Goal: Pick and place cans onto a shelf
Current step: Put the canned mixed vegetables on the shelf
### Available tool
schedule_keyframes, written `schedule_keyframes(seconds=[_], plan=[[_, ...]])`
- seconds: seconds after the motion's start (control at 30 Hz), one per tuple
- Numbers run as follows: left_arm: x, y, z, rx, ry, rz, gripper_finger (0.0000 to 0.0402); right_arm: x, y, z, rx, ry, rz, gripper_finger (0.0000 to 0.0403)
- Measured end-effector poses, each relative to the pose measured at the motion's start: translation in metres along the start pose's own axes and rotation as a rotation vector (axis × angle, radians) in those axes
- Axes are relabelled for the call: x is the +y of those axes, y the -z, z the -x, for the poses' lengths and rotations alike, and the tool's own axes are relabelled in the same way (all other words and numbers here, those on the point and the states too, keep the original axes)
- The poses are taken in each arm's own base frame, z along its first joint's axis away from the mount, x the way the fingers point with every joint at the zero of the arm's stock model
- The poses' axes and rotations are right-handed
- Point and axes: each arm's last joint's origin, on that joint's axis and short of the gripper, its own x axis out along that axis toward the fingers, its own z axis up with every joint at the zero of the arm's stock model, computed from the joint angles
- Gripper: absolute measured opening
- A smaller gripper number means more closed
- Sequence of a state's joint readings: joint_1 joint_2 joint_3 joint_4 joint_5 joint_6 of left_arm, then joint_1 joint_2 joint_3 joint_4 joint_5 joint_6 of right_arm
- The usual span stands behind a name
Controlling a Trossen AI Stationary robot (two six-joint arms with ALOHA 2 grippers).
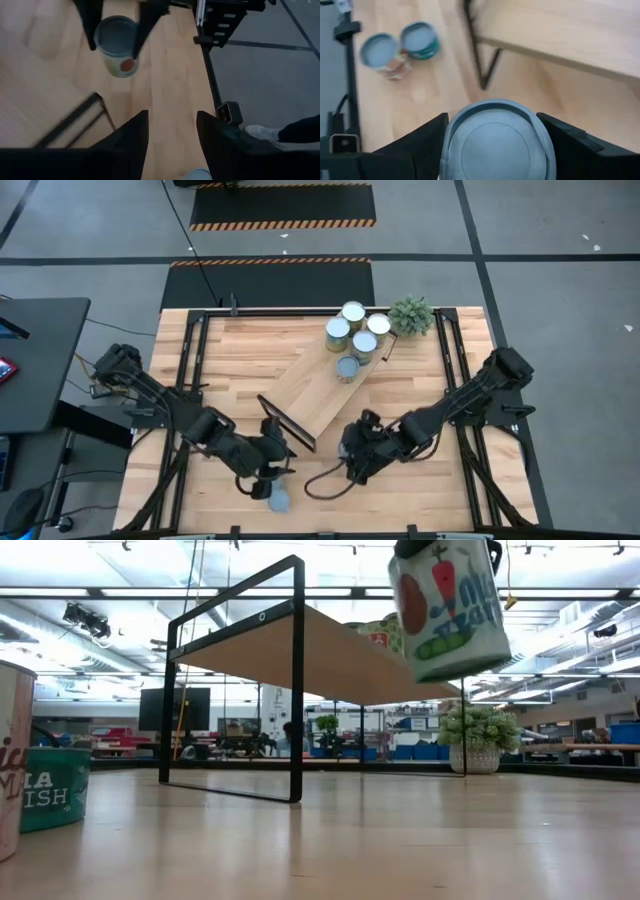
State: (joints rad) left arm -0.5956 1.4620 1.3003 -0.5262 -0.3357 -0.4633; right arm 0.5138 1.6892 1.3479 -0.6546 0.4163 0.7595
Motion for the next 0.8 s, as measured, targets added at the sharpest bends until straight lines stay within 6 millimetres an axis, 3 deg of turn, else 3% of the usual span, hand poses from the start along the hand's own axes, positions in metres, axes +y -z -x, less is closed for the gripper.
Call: schedule_keyframes(seconds=[0.4,0.8], plan=[[0.031,-0.017,0.034,-0.064,-0.042,-0.122,0.0172,-0.058,-0.028,0.046,-0.033,0.125,-0.161,0.0290],[0.067,-0.032,0.037,-0.096,-0.148,-0.177,0.0172,-0.118,-0.054,0.059,-0.067,0.308,-0.109,0.0290]])
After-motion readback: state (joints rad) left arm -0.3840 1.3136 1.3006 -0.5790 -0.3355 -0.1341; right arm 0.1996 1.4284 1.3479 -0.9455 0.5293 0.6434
